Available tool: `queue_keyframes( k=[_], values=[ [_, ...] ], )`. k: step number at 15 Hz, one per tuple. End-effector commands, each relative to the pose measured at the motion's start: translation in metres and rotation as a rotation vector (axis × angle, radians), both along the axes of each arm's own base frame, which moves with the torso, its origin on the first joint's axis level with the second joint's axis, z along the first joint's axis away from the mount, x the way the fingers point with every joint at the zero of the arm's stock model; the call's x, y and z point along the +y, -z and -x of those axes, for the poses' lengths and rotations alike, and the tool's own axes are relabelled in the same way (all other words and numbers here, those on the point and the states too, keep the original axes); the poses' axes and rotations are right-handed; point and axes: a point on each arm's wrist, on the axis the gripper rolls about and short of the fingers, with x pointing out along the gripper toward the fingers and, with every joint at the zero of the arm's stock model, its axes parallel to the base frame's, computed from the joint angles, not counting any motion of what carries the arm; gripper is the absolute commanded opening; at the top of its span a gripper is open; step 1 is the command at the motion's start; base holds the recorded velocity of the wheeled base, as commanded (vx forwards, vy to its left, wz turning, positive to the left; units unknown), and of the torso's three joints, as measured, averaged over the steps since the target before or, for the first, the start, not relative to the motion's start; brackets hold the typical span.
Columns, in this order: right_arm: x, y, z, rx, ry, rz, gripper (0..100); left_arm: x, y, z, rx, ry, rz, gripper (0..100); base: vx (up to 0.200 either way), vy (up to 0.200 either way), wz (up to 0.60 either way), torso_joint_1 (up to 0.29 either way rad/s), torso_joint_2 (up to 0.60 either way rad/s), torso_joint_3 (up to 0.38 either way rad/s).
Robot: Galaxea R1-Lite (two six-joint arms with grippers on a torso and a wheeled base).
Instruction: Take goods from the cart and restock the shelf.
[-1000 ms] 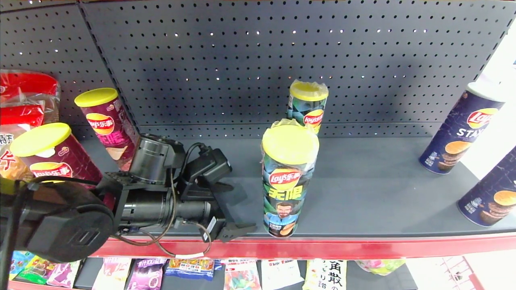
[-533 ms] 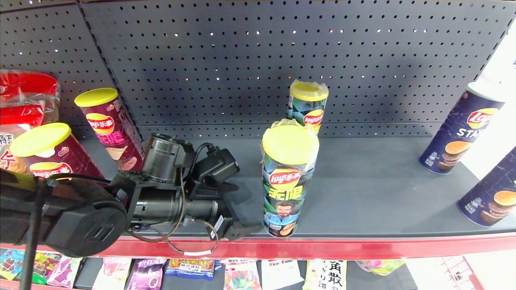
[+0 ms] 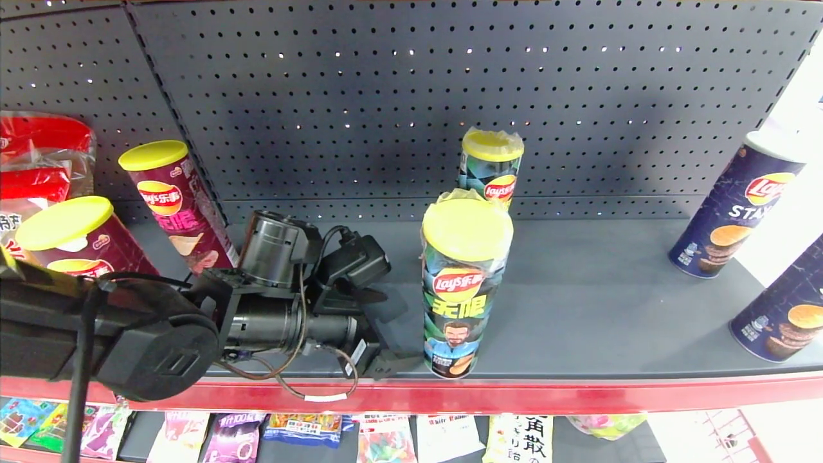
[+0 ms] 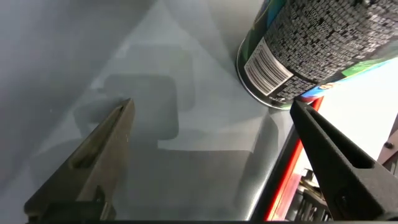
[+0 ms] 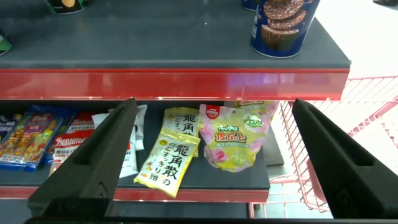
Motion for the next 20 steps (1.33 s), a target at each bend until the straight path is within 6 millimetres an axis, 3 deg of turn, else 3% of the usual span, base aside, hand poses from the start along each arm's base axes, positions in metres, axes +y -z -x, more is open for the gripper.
queue_keyframes(
  k=[1, 20],
  values=[
    [0.000, 0.000, 0.000, 0.001, -0.001, 0.000, 100, -0.003, 0.001, -0.001, 0.002, 0.006, -0.001, 100, 0.000, 0.000, 0.00, 0.000, 0.00, 0.000],
    [0.000, 0.000, 0.000, 0.001, 0.001, 0.000, 100, -0.014, 0.002, -0.008, -0.005, 0.020, 0.005, 100, 0.000, 0.000, 0.00, 0.000, 0.00, 0.000]
  ],
)
